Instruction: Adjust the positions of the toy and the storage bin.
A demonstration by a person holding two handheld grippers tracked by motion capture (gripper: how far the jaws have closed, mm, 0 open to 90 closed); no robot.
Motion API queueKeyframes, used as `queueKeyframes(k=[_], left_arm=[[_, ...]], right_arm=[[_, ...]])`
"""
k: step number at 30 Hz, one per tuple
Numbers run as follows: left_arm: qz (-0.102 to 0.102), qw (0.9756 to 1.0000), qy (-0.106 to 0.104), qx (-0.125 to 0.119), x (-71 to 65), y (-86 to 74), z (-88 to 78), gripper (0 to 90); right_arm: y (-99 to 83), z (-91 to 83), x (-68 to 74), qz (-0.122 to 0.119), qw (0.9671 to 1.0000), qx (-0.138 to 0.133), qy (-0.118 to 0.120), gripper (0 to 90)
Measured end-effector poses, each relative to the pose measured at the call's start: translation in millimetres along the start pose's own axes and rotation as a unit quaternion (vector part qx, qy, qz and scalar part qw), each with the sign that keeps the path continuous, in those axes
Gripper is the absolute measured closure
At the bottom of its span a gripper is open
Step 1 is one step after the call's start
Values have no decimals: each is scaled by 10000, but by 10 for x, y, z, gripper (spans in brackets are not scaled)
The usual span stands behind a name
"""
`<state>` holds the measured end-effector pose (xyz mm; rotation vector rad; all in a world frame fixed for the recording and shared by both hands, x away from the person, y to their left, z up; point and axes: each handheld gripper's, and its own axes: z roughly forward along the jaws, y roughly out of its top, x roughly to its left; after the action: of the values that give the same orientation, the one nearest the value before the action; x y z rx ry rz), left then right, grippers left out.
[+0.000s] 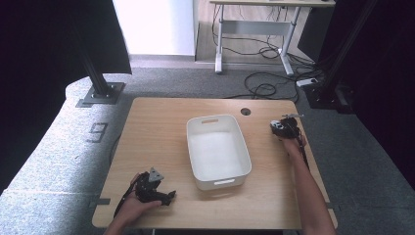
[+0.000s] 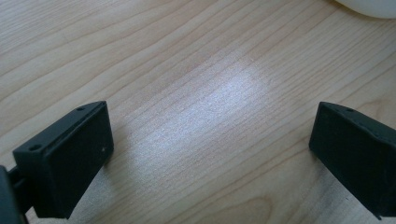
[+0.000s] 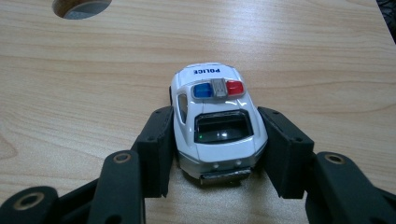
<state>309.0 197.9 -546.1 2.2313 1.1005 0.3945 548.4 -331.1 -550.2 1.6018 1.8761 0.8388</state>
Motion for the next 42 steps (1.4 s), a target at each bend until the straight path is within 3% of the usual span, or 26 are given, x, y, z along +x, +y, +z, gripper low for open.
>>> queueKeyframes(k=[6, 16, 31, 42], left_arm=[[12, 10000, -11, 8, 2, 3, 1, 0], [40, 10000, -37, 14, 8, 11, 7, 0], [64, 10000, -57, 23, 12, 19, 12, 0], [48, 10000, -50, 40, 9, 18, 7, 0]], right_arm=[[1, -21, 25, 99, 9999, 79, -35, 488], [-21, -108, -3, 269, 9993, 225, 150, 489], [-155, -272, 51, 161, 9990, 292, 286, 490], [-226, -418, 219, 1, 9987, 317, 398, 490]])
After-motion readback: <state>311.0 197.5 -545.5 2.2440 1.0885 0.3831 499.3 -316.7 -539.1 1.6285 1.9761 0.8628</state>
